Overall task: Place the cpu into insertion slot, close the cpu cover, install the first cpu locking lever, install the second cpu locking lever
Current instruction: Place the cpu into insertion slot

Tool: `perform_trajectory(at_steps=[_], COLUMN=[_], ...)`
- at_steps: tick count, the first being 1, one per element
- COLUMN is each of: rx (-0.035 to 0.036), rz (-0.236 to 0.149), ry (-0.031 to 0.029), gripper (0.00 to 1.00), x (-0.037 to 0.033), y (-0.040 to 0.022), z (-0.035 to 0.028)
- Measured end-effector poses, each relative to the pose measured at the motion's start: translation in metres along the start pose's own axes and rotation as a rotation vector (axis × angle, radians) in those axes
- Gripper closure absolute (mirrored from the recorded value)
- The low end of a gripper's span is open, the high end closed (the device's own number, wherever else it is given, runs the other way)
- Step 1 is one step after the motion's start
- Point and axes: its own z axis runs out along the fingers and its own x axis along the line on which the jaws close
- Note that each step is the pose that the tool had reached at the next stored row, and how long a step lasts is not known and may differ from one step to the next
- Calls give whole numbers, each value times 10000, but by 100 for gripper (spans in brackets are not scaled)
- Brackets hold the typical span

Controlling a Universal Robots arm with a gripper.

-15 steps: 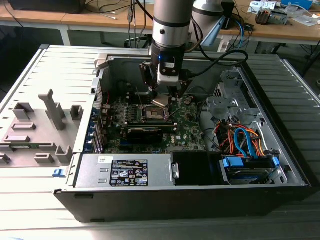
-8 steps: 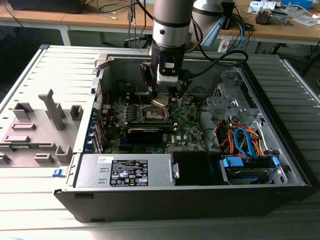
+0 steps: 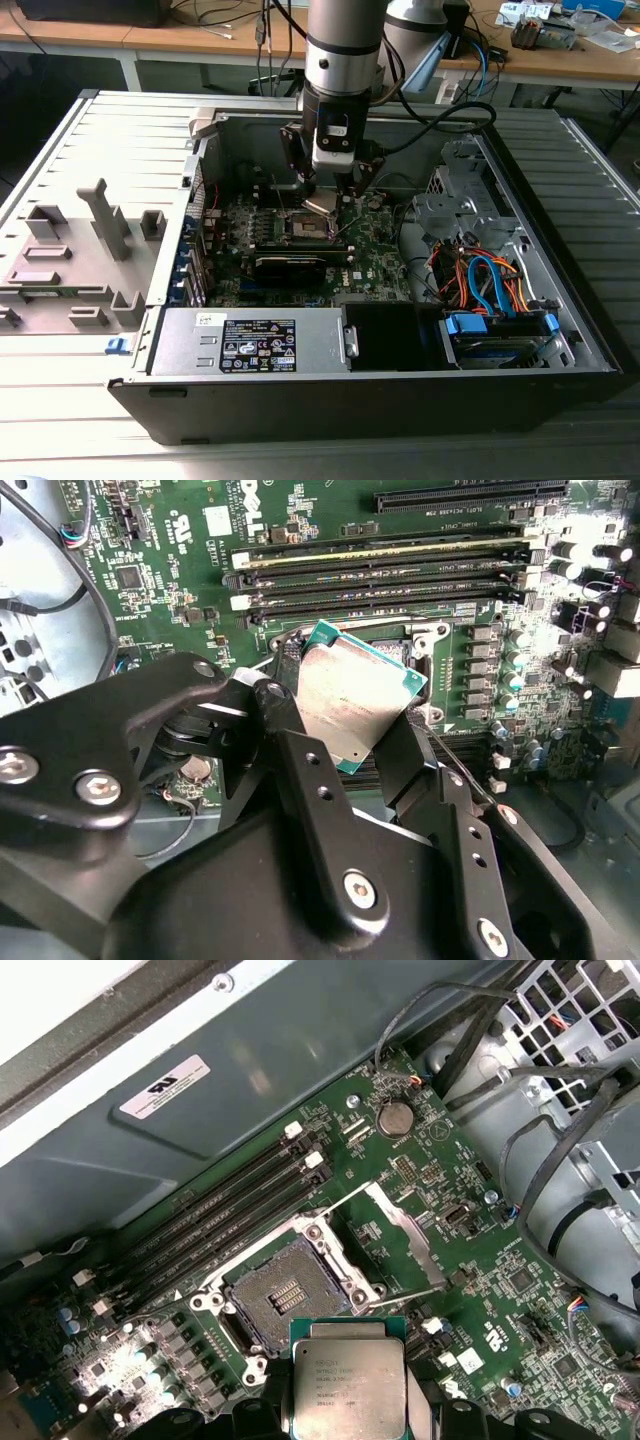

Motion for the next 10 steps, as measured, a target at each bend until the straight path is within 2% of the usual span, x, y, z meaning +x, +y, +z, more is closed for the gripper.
perform_trajectory(at_steps=[10], rx=[3], rz=[211], ry=[4], gripper=[45], x=[0], y=[0], z=[4])
